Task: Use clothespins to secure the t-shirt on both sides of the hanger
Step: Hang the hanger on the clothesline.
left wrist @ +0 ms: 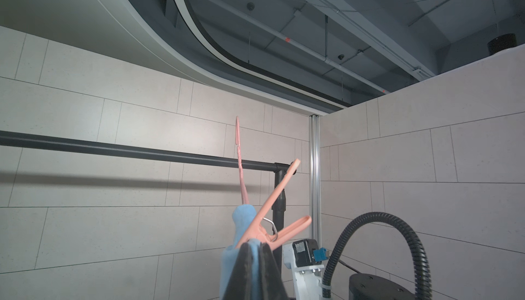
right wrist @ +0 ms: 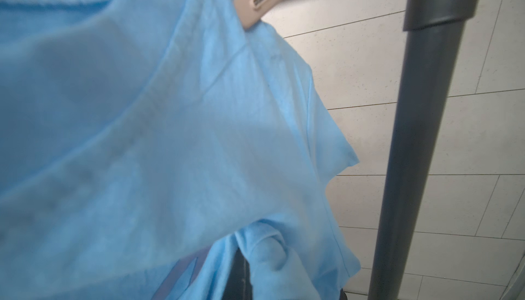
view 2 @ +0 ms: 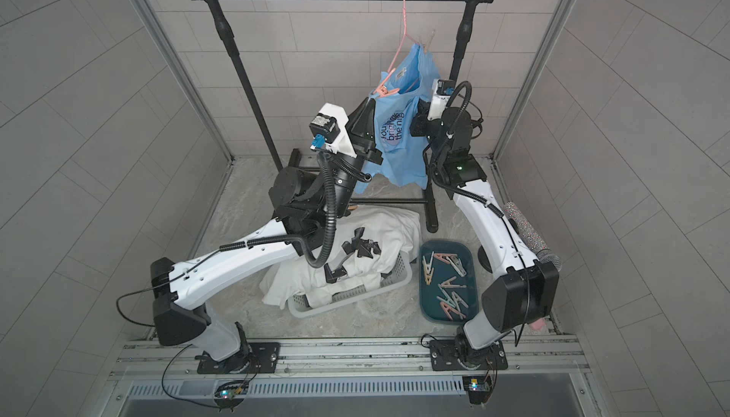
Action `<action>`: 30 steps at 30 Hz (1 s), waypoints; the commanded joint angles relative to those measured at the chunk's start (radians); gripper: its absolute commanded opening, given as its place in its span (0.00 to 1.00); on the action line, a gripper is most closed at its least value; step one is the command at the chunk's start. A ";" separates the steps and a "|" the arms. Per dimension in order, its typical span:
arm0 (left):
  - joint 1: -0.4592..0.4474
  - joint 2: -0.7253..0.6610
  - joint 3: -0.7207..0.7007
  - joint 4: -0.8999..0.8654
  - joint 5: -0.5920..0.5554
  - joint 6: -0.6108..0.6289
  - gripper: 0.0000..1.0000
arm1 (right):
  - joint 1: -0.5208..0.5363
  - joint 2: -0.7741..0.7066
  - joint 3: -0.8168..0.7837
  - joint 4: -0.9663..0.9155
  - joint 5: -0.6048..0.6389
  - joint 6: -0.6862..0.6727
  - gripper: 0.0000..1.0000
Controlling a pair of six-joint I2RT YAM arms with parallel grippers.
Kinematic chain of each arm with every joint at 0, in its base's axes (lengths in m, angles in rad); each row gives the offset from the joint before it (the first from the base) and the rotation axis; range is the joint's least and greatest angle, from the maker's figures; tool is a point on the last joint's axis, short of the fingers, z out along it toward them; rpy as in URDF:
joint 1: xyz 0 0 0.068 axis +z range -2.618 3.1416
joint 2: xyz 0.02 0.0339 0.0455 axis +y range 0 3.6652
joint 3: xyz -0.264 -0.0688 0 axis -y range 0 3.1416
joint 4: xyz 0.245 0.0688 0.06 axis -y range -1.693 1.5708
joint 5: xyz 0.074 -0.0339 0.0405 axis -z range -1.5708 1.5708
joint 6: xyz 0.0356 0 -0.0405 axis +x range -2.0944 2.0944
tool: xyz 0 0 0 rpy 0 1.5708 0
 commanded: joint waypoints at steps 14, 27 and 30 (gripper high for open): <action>-0.001 0.120 0.194 -0.002 -0.009 0.022 0.00 | -0.019 0.008 0.036 0.024 -0.040 0.046 0.00; 0.007 0.236 0.388 -0.120 -0.034 0.020 0.00 | -0.023 0.027 0.043 -0.001 -0.055 0.072 0.00; 0.015 0.255 0.410 -0.150 -0.040 0.020 0.00 | -0.026 0.025 0.025 -0.004 -0.055 0.072 0.00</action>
